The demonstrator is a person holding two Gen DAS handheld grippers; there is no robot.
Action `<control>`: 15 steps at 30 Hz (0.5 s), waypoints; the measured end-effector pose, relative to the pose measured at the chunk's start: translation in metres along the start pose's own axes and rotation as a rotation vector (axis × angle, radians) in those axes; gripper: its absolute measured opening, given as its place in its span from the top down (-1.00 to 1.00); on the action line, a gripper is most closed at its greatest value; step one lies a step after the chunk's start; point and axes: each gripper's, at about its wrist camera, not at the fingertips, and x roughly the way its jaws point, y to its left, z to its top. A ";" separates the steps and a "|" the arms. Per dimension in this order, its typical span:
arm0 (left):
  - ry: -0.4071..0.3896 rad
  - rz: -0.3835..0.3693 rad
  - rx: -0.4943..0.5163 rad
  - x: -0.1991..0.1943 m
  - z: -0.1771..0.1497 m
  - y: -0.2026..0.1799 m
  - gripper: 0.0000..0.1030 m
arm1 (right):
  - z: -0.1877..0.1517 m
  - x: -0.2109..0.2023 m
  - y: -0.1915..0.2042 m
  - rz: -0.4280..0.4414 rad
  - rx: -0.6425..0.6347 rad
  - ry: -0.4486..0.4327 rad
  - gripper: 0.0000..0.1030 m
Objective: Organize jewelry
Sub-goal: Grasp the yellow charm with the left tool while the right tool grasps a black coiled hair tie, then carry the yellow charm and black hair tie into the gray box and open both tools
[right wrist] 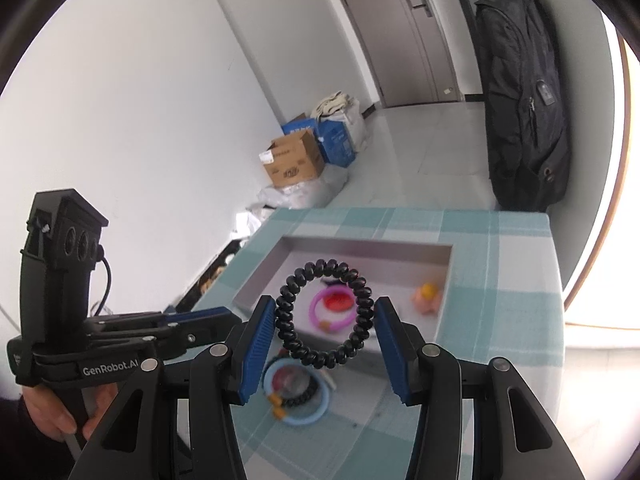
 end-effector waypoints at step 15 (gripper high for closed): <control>0.032 -0.042 0.005 0.035 0.035 0.002 0.75 | 0.020 0.027 -0.030 -0.015 0.058 0.022 0.04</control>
